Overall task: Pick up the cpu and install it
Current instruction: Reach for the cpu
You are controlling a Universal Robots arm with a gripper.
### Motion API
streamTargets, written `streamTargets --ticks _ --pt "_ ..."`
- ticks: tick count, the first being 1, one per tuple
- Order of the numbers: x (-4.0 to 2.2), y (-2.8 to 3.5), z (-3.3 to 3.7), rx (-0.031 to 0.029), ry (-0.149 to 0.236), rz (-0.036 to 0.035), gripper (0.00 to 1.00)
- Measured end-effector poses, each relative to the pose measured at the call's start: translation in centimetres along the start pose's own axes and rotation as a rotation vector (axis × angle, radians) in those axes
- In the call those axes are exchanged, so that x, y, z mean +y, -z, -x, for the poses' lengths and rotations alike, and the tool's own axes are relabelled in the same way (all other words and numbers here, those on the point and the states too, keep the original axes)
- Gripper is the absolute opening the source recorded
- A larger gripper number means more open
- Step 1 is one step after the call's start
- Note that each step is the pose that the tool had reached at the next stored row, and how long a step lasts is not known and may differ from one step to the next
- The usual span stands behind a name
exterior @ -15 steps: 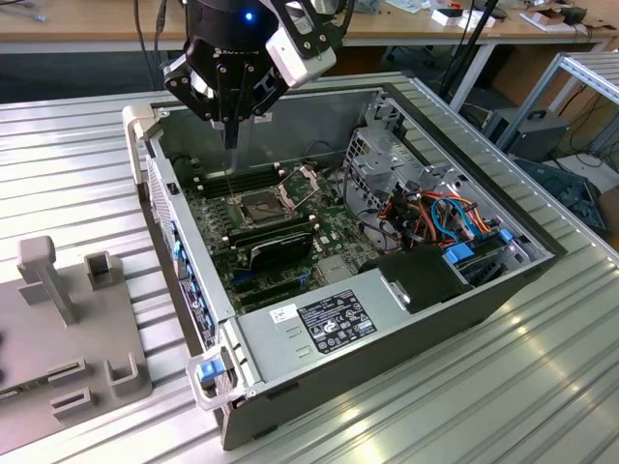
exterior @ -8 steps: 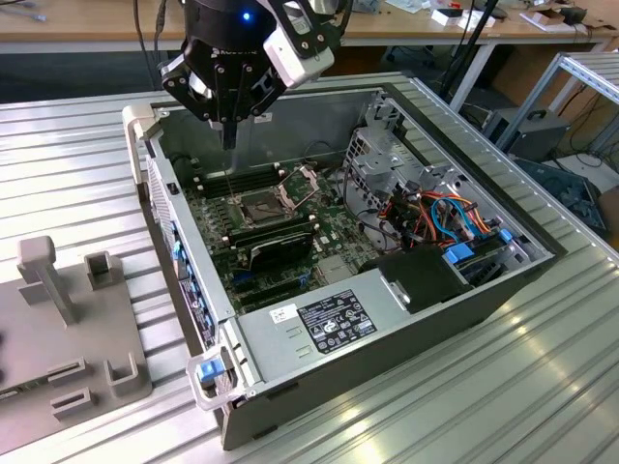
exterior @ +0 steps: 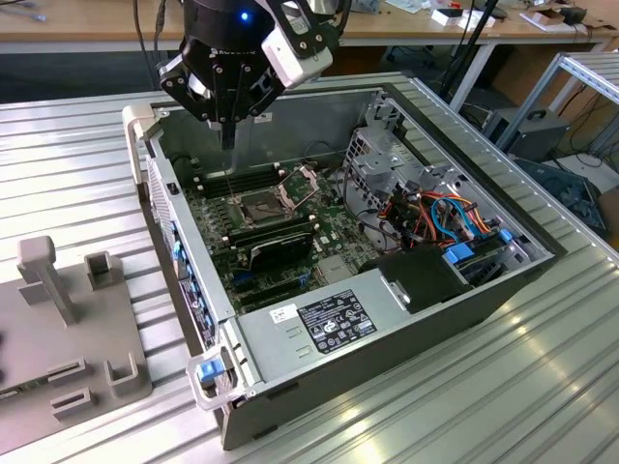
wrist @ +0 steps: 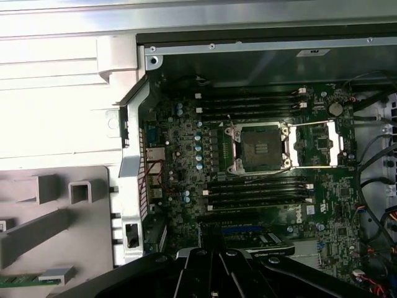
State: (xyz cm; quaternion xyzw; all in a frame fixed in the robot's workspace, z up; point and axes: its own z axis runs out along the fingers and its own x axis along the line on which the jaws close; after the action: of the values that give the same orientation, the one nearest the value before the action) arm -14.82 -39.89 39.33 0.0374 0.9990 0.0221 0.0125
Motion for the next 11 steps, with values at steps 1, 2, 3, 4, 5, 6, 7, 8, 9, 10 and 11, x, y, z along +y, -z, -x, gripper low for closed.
streamTargets --ticks 1,2,3,4,5,6,7,8,9,10,11 --pt "0.00 0.00 -0.08 0.0000 0.000 -0.0001 0.11" --pt "-0.01 0.01 -0.20 0.0000 0.000 -0.0001 0.11" --pt "-0.02 0.01 -0.33 0.0001 0.000 -0.0001 0.11" --pt "-0.03 0.02 -0.40 0.0001 0.000 -0.0001 0.11" --pt "-0.04 0.01 -0.48 0.0000 0.000 -0.0001 0.11" --pt "-0.04 0.02 -0.56 0.0000 0.000 -0.0001 0.11" --pt "-0.04 0.02 -0.63 0.0000 0.000 -0.0001 0.11" --pt "-0.05 0.02 -0.71 0.0000 0.000 -0.0001 0.11" --pt "-0.06 0.02 -0.78 0.0000 0.000 0.0000 0.11" --pt "-0.07 0.02 -0.90 0.0000 0.000 0.0000 0.11" --pt "-0.07 0.03 -0.97 0.0000 0.000 -0.0001 0.11"
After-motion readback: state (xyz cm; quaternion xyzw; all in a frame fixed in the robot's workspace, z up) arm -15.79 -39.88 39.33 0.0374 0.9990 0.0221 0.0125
